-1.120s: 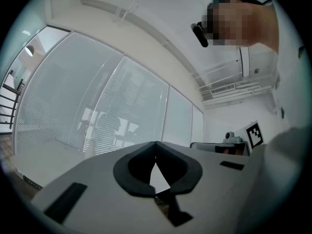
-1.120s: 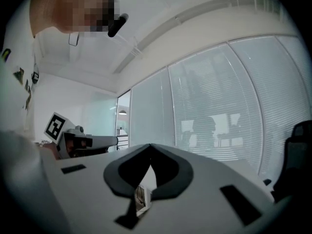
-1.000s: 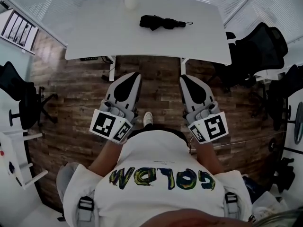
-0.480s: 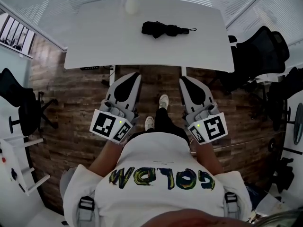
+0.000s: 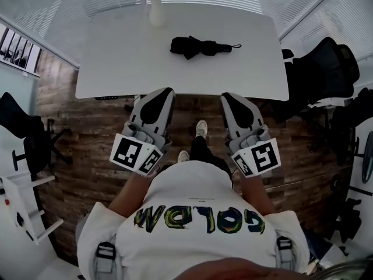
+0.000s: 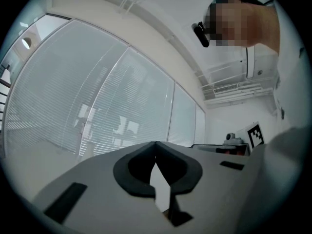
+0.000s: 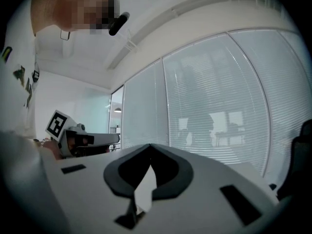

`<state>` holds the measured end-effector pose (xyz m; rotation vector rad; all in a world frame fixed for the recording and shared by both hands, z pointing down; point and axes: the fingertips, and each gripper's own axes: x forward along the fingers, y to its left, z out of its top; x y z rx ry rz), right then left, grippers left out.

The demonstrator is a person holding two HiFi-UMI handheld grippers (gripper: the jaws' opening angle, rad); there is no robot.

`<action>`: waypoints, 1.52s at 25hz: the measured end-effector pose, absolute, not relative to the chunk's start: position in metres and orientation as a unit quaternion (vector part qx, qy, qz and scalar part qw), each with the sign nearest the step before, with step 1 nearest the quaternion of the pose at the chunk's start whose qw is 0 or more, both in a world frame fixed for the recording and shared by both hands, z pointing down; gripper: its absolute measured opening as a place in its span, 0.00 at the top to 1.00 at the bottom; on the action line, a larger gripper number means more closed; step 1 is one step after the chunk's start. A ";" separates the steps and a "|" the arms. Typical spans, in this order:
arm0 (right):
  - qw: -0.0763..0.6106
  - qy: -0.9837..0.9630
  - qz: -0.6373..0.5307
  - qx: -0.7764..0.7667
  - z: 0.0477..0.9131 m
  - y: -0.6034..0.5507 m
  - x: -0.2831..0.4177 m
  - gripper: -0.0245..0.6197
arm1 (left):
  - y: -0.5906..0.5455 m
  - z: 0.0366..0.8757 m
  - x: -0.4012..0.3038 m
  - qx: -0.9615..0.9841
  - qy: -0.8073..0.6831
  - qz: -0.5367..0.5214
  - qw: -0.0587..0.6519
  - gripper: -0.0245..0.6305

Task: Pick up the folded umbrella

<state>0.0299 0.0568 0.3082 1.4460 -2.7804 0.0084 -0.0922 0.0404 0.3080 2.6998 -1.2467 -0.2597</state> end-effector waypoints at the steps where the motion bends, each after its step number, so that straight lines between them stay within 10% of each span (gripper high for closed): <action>1: 0.003 -0.887 0.003 0.461 0.308 0.049 0.035 0.95 | 0.033 0.307 -0.087 0.902 -0.416 -0.086 0.077 0.95; 38: 0.004 -0.897 0.016 0.441 0.319 -0.170 0.171 0.95 | -0.180 0.312 0.052 0.894 -0.433 -0.073 0.085 0.95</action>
